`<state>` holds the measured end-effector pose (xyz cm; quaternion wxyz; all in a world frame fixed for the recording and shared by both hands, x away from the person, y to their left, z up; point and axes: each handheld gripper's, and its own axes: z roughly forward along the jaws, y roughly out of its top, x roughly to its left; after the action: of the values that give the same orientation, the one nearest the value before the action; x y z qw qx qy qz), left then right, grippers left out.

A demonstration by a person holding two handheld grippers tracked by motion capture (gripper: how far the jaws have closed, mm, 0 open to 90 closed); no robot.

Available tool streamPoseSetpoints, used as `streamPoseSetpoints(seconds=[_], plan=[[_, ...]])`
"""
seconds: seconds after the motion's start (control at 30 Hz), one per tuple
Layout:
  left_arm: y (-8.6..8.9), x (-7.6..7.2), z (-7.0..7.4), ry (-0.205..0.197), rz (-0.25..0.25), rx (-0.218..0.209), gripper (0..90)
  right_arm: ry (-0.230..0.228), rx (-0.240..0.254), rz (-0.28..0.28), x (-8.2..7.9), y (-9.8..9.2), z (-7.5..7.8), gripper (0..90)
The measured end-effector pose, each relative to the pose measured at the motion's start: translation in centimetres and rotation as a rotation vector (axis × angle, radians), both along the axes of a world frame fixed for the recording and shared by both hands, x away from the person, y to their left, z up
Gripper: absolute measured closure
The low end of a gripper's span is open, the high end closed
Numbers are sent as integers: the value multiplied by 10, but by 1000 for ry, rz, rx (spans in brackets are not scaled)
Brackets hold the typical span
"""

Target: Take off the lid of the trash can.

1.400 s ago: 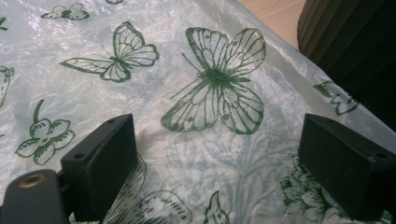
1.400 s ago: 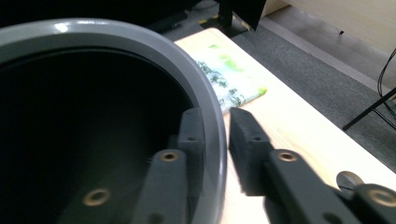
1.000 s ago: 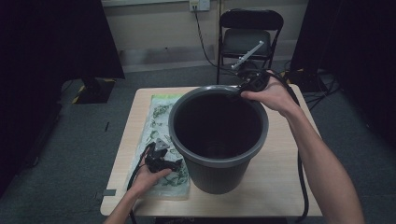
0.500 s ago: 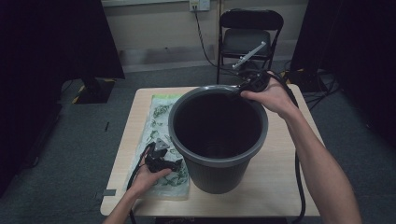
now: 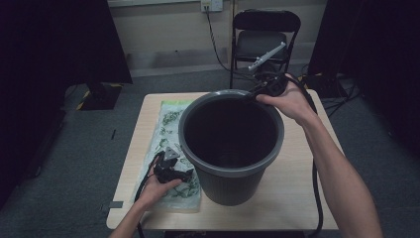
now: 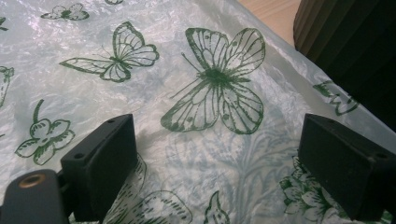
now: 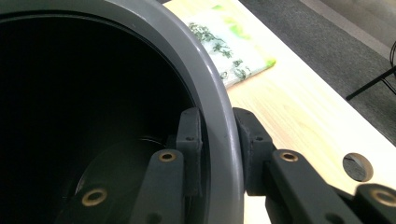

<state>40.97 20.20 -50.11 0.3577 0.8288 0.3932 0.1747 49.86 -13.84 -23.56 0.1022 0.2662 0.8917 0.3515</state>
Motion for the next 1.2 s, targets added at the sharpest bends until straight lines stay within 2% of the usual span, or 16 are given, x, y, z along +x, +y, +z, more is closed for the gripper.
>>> streamPoseSetpoints(seconds=[0.17,0.23,0.27,0.43,0.5,0.53,0.6,0.67,0.73,0.87,0.93,1.07,1.17,1.2], plan=[[0,0,0,0,0,0,109,-11,-4,-3,-1,0,1,741],[0,0,0,0,0,0,109,10,3,-10,0,-1,1,705],[0,0,0,0,0,0,109,8,3,-4,-1,-1,1,734],[0,0,0,1,0,0,109,-12,-9,0,-2,-1,2,751],[0,0,0,1,0,0,109,-21,22,-2,-2,-3,5,753],[0,0,0,0,-1,1,109,-32,71,-5,-3,-6,8,755],[0,0,0,0,-1,1,109,-49,108,6,-5,-10,15,764],[0,0,0,0,-1,0,109,-50,90,2,-7,-10,18,760],[0,0,0,0,0,0,109,-38,53,-8,-7,-9,14,757],[0,0,0,0,0,0,109,-26,36,-8,-5,-8,8,741],[0,0,0,0,0,0,109,-16,13,-6,-3,-6,6,665],[0,0,0,0,0,0,109,6,-54,-7,4,1,4,624],[0,0,0,0,0,0,109,34,-109,2,7,7,1,631],[0,0,0,0,-1,1,109,37,-123,0,7,9,0,679]])
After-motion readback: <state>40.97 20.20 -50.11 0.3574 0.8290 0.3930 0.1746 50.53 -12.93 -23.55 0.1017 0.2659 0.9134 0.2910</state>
